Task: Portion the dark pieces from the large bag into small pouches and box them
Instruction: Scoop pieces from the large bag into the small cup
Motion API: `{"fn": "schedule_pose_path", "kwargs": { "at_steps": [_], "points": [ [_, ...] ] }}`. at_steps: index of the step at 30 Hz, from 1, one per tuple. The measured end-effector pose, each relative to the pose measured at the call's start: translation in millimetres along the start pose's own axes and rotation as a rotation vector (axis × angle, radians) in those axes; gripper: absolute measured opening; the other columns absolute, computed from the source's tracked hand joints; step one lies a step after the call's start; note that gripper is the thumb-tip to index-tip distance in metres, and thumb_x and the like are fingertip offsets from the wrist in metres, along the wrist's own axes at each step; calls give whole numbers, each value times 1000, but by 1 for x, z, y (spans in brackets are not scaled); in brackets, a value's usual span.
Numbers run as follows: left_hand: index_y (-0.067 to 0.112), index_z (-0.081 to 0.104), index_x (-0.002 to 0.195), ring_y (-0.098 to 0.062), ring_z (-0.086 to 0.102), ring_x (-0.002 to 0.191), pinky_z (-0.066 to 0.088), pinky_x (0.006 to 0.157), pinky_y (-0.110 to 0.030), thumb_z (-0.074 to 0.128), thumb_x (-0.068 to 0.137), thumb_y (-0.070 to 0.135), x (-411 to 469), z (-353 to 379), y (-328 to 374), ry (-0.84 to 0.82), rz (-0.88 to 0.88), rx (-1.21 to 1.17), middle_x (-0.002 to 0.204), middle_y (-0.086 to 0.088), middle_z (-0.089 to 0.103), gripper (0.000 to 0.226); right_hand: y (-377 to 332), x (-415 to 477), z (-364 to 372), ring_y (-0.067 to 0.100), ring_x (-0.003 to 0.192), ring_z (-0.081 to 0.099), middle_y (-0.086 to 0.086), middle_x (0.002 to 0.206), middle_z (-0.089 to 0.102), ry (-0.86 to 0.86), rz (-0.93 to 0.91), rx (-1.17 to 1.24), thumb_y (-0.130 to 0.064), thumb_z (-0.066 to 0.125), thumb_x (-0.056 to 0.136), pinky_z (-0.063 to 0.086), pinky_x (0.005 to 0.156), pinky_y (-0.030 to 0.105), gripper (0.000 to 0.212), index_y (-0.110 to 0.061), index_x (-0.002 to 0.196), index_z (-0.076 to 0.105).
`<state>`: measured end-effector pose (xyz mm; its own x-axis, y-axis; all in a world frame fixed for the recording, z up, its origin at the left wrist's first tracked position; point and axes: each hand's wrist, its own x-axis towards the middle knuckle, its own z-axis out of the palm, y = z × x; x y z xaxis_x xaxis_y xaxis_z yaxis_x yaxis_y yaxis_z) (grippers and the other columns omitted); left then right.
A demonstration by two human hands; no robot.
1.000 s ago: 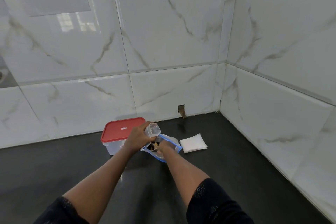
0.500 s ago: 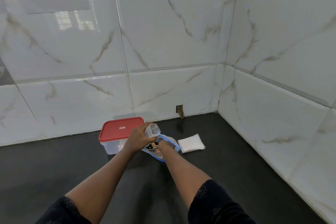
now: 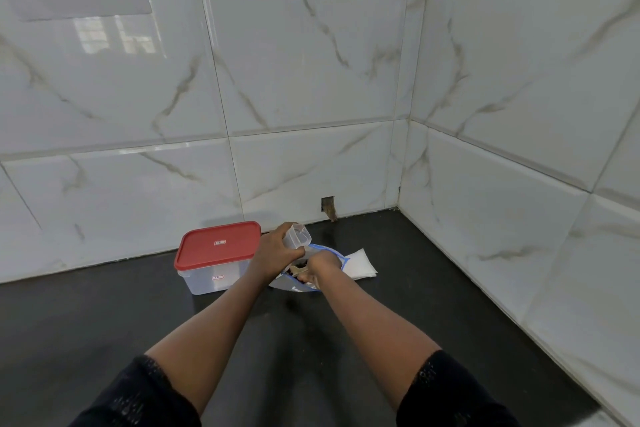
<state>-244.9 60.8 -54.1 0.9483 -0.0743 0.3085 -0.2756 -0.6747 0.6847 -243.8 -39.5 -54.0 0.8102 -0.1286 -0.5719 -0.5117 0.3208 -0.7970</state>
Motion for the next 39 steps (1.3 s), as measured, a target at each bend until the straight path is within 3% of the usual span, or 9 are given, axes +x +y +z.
{"fn": "schedule_pose_path", "kwargs": {
  "at_steps": [6, 9, 11, 14, 16, 21, 27, 34, 39],
  "points": [
    [14, 58, 116, -15, 57, 90, 42, 76, -21, 69, 73, 10, -2, 12, 5, -8, 28, -19, 106, -3, 65, 45, 10, 28, -7, 37, 95, 64, 25, 111, 62, 121, 70, 207, -6, 35, 98, 55, 85, 51, 28, -1, 120, 52],
    [15, 59, 117, -13, 56, 91, 41, 78, -21, 71, 73, 11, -6, 14, 7, -9, 45, -21, 106, -1, 65, 45, 12, 20, -10, 38, 111, 58, 24, 126, 56, 192, 110, 302, -8, 31, 100, 49, 94, 53, 33, -2, 127, 50],
    [15, 59, 117, -13, 57, 92, 41, 79, -21, 73, 73, 13, -9, 13, 5, -16, 55, -19, 107, -1, 65, 46, 15, 4, -11, 34, 120, 54, 20, 134, 51, 146, 99, 437, -11, 32, 101, 48, 99, 44, 37, -2, 134, 46],
    [15, 60, 115, -13, 58, 91, 42, 80, -22, 74, 70, 24, -13, 10, 2, -26, 55, -31, 103, 3, 65, 48, 17, -2, -14, 32, 118, 56, 19, 131, 54, 149, 117, 512, -10, 35, 100, 51, 96, 40, 36, -2, 133, 48],
    [15, 60, 115, -12, 57, 89, 41, 79, -22, 71, 67, 32, -15, 8, 2, -27, 47, -37, 101, 5, 62, 52, 16, -7, -15, 37, 108, 60, 22, 121, 59, 210, 82, 296, -9, 37, 98, 51, 92, 49, 32, -1, 123, 55],
    [13, 59, 116, -13, 55, 90, 40, 78, -22, 74, 72, 22, -18, 1, -1, 0, 52, -30, 99, 7, 59, 48, 13, -12, -8, 31, 111, 58, 18, 119, 59, 53, 88, 270, -6, 40, 97, 50, 96, 38, 31, -1, 125, 53],
    [18, 61, 107, -12, 59, 86, 41, 72, -18, 68, 63, 28, -22, 10, 4, 50, -25, -115, 92, 8, 63, 45, 16, 15, -8, 32, 99, 65, 19, 116, 63, 86, 43, 4, -1, 45, 92, 53, 44, 27, 29, -2, 118, 58],
    [16, 55, 118, -19, 57, 93, 47, 77, -29, 69, 74, 20, -4, 27, 10, 125, -88, -70, 105, -2, 64, 46, -10, -2, -36, 29, 104, 65, 17, 122, 59, 190, -190, -392, -1, 49, 91, 56, 87, 34, 32, 1, 123, 54],
    [16, 53, 122, -19, 56, 96, 43, 75, -24, 68, 77, 17, 6, 33, 13, 182, -124, -75, 113, -7, 63, 47, -39, -3, -68, 15, 65, 59, 11, 94, 58, 126, -212, -446, -2, 49, 86, 47, 54, 20, 14, 0, 96, 59]
  ]
}}
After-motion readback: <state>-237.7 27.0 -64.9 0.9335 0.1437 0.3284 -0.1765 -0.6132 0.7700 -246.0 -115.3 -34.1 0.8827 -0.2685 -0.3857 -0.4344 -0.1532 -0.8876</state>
